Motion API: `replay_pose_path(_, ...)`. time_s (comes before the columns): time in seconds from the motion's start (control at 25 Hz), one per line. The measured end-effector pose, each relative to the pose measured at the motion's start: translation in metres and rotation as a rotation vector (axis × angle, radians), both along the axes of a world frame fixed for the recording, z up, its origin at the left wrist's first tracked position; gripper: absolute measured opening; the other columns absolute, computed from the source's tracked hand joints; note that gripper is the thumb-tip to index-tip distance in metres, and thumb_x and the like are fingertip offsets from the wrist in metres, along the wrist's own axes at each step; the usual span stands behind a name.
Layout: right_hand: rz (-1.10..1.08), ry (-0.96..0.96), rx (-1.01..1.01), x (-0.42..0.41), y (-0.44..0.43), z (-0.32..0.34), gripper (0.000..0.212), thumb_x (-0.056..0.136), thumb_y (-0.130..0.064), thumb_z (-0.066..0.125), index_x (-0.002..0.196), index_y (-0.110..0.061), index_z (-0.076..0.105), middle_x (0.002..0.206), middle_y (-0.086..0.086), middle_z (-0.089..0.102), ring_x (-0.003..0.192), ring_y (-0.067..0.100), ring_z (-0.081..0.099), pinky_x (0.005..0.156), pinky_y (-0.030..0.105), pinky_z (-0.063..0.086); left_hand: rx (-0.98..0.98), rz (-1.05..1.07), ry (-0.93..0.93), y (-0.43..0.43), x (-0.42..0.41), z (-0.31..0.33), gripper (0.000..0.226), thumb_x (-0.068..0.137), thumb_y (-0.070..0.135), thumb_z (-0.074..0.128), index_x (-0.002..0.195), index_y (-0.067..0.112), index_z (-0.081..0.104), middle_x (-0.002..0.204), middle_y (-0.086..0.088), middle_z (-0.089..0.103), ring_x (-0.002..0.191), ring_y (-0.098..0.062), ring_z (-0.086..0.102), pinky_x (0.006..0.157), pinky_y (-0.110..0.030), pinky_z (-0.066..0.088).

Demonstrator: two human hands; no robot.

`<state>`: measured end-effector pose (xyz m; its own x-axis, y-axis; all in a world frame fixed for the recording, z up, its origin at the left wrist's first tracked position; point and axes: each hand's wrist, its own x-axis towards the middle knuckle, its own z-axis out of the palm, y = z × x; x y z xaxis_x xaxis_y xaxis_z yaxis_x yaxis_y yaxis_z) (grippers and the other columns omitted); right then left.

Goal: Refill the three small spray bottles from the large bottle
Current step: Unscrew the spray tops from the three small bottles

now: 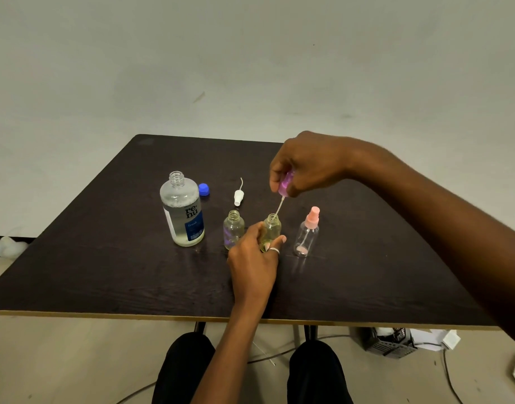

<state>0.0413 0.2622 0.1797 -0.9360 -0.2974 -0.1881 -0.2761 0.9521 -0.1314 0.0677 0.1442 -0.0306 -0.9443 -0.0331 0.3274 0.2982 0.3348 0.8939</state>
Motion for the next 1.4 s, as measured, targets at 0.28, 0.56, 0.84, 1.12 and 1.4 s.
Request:
replay_pose_path(0.28,-0.125,0.131,-0.082,-0.009,0.012,0.024,0.015,0.079,-0.023,0.071,0.092,-0.029,0.075,0.089,-0.011,0.074,0.084,0.003,0.065,0.068,0.021,0.046,0.008,0.002,0.002,0.000,0.000,-0.002,0.042,0.079,0.036,0.081,0.117,0.021,0.069,0.101,0.008,0.073,0.089,-0.002,0.066,0.078,-0.018,0.055)
replay_pose_path(0.56,-0.121,0.031,-0.115,-0.050,0.020,-0.031,0.022,0.092,-0.022,0.062,0.109,-0.018,0.074,0.113,-0.003,0.072,0.104,0.013,0.065,0.095,0.033,0.050,0.051,-0.031,-0.017,0.002,-0.003,-0.009,0.042,0.078,0.037,0.081,0.116,0.026,0.067,0.103,0.012,0.072,0.093,0.000,0.067,0.081,-0.028,0.059)
replay_pose_path(0.84,-0.091,0.070,0.045,-0.093,0.024,-0.099,0.042,0.082,-0.032,0.076,0.118,-0.013,0.067,0.115,0.004,0.070,0.101,0.019,0.064,0.089,0.031,0.050,0.073,-0.037,-0.017,0.002,-0.005,-0.011,0.045,0.078,0.036,0.081,0.120,0.025,0.066,0.109,0.009,0.072,0.098,0.002,0.066,0.086,-0.024,0.057)
replay_pose_path(1.12,-0.072,0.049,0.118,-0.118,0.027,-0.128,0.047,0.074,-0.029,0.083,0.114,-0.010,0.068,0.106,0.006,0.068,0.094,0.021,0.062,0.084,0.035,0.053,0.067,-0.044,-0.042,0.003,-0.006,-0.014,0.048,0.079,0.039,0.080,0.123,0.026,0.065,0.113,0.010,0.071,0.102,0.001,0.065,0.088,-0.027,0.057)
replay_pose_path(1.4,-0.082,0.020,0.095,-0.125,0.027,-0.131,0.051,0.071,-0.032,0.085,0.114,-0.013,0.066,0.108,0.004,0.066,0.090,0.016,0.056,0.080,0.029,0.048,0.067,-0.054,-0.043,0.002,-0.006,-0.012,0.048,0.080,0.037,0.080,0.123,0.026,0.065,0.114,0.010,0.071,0.103,0.002,0.065,0.088,-0.025,0.057)
